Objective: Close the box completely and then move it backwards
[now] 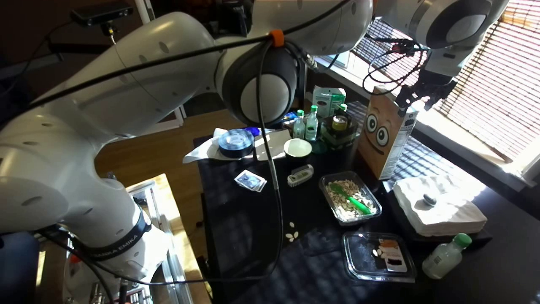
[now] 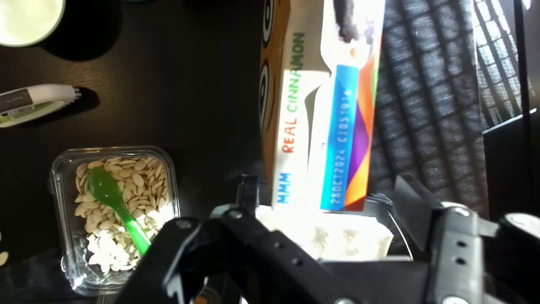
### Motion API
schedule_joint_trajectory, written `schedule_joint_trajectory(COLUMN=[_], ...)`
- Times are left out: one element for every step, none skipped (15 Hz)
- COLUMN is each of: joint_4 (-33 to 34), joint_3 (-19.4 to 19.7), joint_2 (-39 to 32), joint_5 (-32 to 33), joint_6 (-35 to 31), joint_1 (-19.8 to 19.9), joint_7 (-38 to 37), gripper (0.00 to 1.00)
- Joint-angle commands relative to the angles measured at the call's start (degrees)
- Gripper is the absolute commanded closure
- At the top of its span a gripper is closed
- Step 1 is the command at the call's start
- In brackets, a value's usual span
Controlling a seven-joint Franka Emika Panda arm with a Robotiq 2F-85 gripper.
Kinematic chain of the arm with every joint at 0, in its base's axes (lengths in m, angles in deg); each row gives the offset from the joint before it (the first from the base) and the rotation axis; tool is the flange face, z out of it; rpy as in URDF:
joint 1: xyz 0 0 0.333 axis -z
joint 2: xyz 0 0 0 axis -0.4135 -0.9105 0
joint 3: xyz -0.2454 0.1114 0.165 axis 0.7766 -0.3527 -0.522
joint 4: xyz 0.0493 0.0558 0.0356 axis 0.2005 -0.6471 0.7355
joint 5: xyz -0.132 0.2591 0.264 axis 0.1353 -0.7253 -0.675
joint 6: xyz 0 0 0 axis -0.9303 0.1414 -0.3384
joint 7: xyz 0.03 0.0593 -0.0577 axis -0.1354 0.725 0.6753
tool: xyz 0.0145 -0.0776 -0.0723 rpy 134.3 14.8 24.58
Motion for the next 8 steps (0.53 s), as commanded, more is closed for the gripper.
schedule_joint_trajectory(joint_4=[0.2, 0.2, 0.2, 0.2, 0.2, 0.2, 0.2, 0.2], joint_3=[-0.4, -0.3, -0.3, -0.2, -0.2, -0.2, -0.2, -0.2], joint_2=[-0.3, -0.4, -0.4, -0.4, -0.4, -0.4, -0.5, -0.5], joint_5=[-0.5, -0.5, -0.4, -0.4, -0.4, -0.4, -0.3, -0.4], joint_6=[-0.8, -0.8, -0.8, -0.8, -0.8, -0.8, -0.9, -0.9], joint_1=[0.3, 0.3, 0.3, 0.4, 0.4, 0.5, 0.6, 0.6], joint_7=[0.2, 0.2, 0.2, 0.2, 0.1, 0.2, 0.1, 0.1], gripper=[0.24, 0.23, 0.24, 0.23, 0.24, 0.23, 0.29, 0.47])
